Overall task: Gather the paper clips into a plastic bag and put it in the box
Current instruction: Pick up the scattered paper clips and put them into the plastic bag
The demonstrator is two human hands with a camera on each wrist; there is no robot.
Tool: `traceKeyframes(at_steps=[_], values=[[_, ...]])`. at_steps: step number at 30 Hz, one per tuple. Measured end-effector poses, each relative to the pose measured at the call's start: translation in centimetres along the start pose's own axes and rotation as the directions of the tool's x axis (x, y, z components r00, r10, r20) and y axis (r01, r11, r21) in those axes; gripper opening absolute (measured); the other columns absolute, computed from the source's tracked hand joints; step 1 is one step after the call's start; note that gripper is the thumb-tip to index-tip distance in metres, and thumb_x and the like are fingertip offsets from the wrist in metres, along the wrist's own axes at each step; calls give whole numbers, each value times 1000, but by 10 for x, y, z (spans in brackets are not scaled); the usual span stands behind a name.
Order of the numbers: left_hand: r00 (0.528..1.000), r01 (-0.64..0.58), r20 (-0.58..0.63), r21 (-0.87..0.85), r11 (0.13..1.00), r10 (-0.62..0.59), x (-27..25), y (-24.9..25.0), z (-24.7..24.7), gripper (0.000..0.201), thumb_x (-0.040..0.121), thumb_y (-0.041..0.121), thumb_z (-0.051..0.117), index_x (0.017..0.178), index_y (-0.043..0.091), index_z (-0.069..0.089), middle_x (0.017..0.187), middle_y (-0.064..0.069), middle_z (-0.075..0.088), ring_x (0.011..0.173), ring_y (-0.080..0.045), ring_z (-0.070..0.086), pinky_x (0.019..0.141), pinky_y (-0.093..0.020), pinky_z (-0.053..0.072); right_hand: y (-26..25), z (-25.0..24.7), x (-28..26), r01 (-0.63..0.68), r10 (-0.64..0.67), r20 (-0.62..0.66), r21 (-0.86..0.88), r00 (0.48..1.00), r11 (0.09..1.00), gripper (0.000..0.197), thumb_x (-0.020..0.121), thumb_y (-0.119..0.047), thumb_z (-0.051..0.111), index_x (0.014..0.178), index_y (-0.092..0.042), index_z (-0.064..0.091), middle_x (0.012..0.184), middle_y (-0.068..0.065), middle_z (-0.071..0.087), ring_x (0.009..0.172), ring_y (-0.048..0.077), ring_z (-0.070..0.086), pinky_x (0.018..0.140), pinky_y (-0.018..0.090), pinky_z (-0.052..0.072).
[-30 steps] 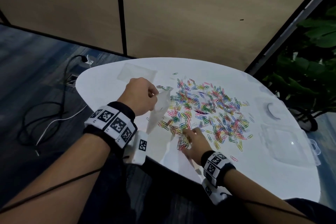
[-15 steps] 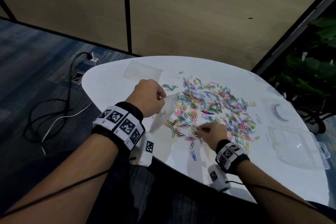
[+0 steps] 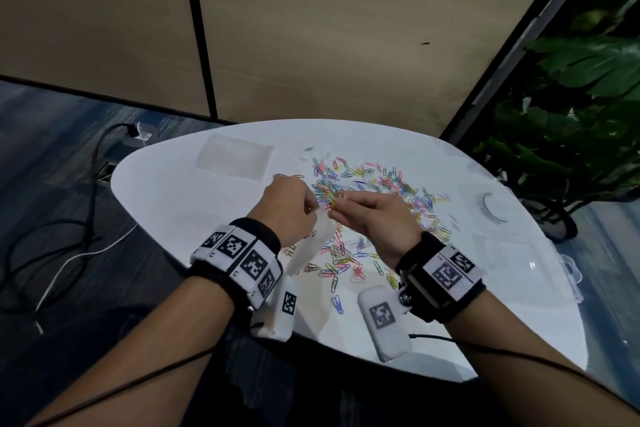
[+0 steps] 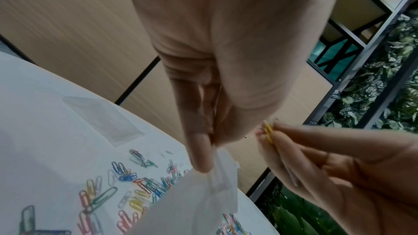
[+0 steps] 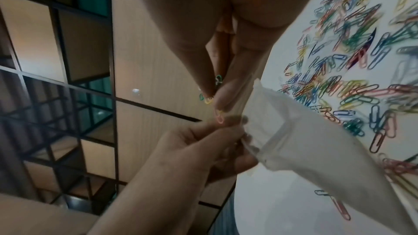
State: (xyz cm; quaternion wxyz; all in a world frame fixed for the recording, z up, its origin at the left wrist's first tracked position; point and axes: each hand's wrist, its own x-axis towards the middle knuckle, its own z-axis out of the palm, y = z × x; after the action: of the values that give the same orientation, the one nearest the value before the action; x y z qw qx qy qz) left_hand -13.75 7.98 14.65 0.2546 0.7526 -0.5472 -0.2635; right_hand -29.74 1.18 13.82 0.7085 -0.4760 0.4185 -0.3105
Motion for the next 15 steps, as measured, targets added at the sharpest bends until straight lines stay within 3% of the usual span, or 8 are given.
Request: traceKeyframes(at_steps=[4,7,9,11,13,15], values=[[1000,-9,-1,13,1000,9,3,4,10,23,90,9,61,92,14,83,76,-5,74,79,-26,75,79,-32,62,5,5,3,36,-40,-18,-163,999,986,5,87,4,65,86,7,69,81,16,69,76,27,69,76,26,60],[1000,-13,-14,15,1000,14,3,7,14,23,87,7,60,83,13,81,73,-9,76,73,-26,74,70,-32,62,10,7,9,-7,-2,-46,-189,999,982,15,88,6,62,75,0,65,73,10,66,71,23,68,77,27,60],[1000,-10,-20,22,1000,10,4,8,14,23,86,6,60,79,13,80,71,-9,75,72,-26,73,68,-30,60,14,9,11,-30,22,-43,-189,999,981,12,87,8,62,77,2,65,77,15,67,76,27,69,80,30,60],[1000,0,-28,19,1000,1,4,8,13,23,85,6,60,77,13,80,71,-8,75,72,-25,73,69,-31,60,18,10,12,-26,14,-45,-262,999,965,5,84,8,65,85,4,67,86,23,70,86,36,70,88,41,58],[1000,2,-25,21,1000,-1,4,7,13,23,84,5,59,73,14,78,69,-7,75,71,-24,73,71,-33,61,21,10,13,-1,-31,-66,-436,997,900,17,77,3,72,82,-13,68,93,21,73,92,35,71,90,45,56],[1000,-1,-21,21,1000,2,3,8,13,24,84,5,60,72,15,78,69,-7,75,71,-24,72,73,-33,61,21,11,14,11,-76,-88,-575,993,818,25,72,-4,77,76,-26,63,91,12,74,89,28,71,86,42,57]])
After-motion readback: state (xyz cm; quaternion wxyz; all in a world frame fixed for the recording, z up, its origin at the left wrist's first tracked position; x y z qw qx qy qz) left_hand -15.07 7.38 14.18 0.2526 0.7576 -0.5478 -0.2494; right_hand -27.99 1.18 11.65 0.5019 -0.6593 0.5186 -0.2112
